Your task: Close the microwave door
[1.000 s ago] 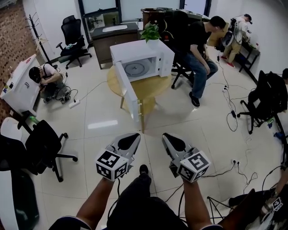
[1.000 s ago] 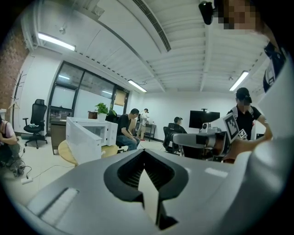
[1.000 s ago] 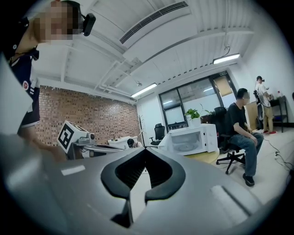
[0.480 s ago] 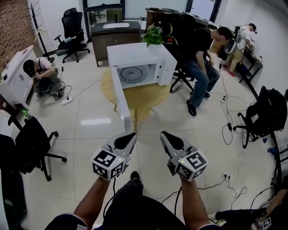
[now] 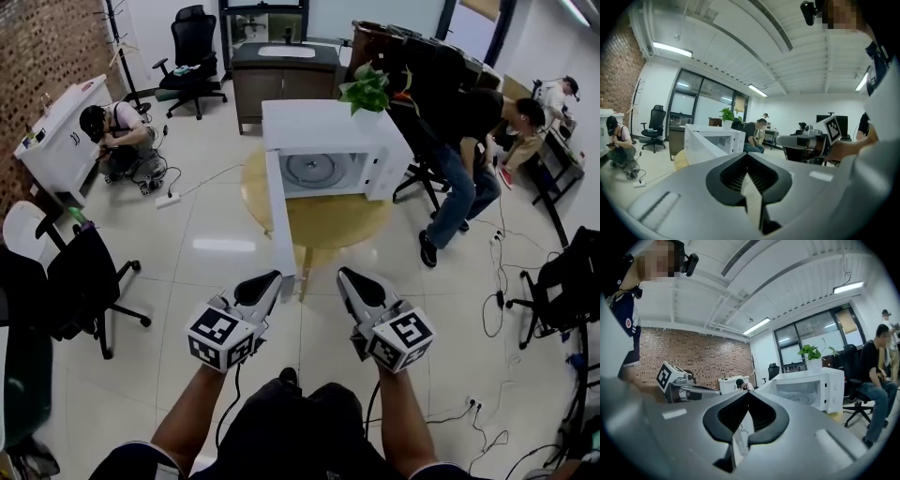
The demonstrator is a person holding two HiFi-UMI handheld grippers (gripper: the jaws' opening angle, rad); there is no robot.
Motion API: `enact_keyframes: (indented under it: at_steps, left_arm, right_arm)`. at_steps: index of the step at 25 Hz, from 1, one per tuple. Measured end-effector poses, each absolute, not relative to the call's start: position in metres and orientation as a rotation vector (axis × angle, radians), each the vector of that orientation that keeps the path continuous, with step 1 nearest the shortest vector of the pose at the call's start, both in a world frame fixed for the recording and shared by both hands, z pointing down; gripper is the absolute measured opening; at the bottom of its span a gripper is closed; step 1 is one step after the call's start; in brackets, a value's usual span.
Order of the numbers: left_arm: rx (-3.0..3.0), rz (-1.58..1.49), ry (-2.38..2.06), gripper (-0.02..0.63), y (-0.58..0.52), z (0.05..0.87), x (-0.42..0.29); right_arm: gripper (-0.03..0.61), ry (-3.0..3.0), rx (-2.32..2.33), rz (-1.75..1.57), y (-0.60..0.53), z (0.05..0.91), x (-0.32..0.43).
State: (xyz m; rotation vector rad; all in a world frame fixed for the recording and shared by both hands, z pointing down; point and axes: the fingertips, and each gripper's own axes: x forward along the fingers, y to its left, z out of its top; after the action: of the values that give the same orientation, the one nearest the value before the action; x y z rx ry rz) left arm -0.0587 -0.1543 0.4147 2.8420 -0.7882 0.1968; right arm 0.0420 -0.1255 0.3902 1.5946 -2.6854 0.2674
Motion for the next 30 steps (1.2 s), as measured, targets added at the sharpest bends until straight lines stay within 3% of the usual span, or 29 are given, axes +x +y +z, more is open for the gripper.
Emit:
enact_keyframes:
  at_steps: [16,30]
  left_arm:
    - [2.644,0.267,-1.106,0.009,-0.21,0.458,-0.076]
    - [2.627,0.299,-1.139,0.009,-0.223,0.462,-0.047]
  right_arm:
    - [0.002,-2.819,1.34,0.257,-0.195,0.386,0.064]
    - [0.002,-2.846,1.289,0.288,-0.222,0.389,0.094]
